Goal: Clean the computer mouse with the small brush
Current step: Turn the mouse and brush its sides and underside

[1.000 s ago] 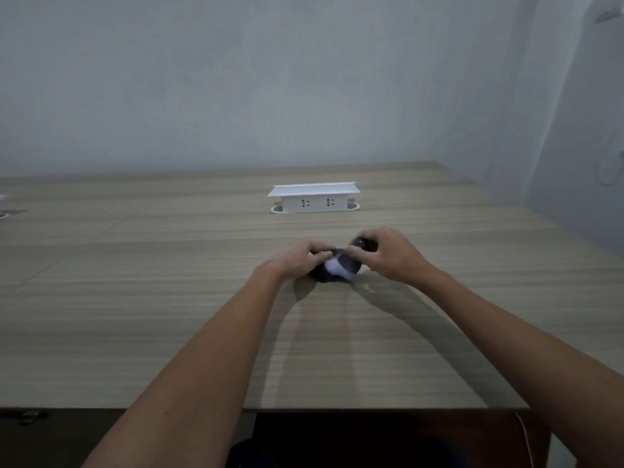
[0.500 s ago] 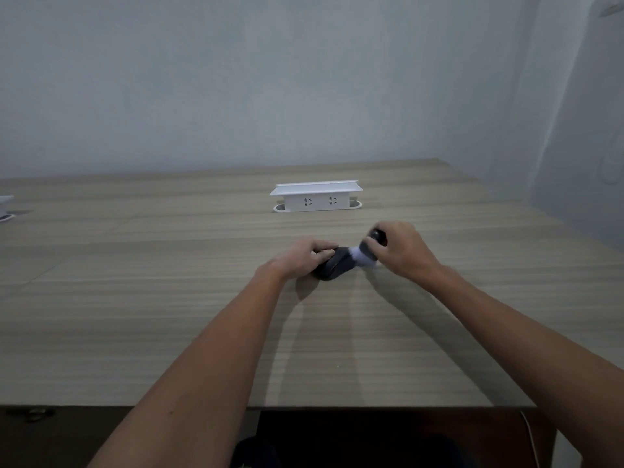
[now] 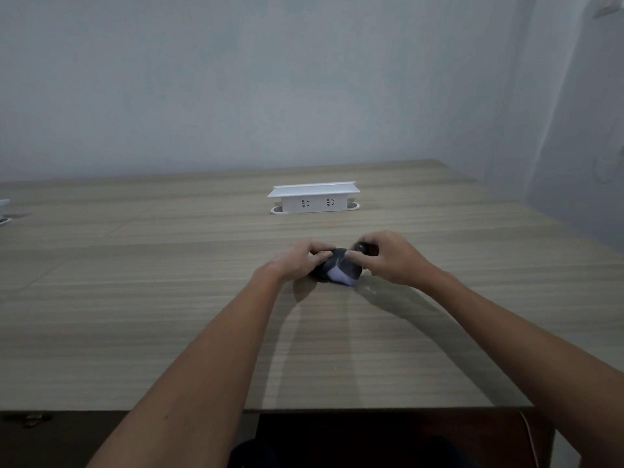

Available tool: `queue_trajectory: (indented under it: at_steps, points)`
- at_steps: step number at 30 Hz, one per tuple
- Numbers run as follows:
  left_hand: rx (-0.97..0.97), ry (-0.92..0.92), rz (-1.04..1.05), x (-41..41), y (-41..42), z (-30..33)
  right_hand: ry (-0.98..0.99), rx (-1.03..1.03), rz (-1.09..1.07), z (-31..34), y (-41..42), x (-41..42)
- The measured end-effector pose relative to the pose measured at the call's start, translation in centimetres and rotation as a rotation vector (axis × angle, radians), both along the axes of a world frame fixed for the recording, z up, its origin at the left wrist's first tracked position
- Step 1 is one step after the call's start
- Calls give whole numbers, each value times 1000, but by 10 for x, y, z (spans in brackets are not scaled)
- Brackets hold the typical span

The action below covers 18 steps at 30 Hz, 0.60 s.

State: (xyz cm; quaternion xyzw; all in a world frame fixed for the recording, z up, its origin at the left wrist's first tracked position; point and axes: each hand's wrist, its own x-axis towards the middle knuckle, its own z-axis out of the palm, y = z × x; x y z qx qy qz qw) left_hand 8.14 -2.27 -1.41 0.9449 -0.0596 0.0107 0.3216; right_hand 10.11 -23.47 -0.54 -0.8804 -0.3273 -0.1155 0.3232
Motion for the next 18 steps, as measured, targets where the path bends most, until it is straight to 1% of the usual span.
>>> queue_trajectory:
  at_steps: [3,4,8,9,13,15,18]
  points:
    - [-4,2,8,-1,-1,0,-122,-7,-158,-1,-4,8]
    - [-8,4,9,-1,0,0,-139,4,-167,-1,-4,10]
    - [-21,-9,-16,-1,0,0,-57,39,-22,-2,2,5]
    - [-22,-14,-17,-1,0,0,-56,32,-36,-3,3,6]
    - [-12,-6,10,-3,0,-1,-120,28,-208,-6,-7,18]
    - [-12,4,11,-2,0,0,-124,83,-188,-6,-12,18]
    - [-12,22,1,-3,1,2,-79,155,-110,-6,-13,15]
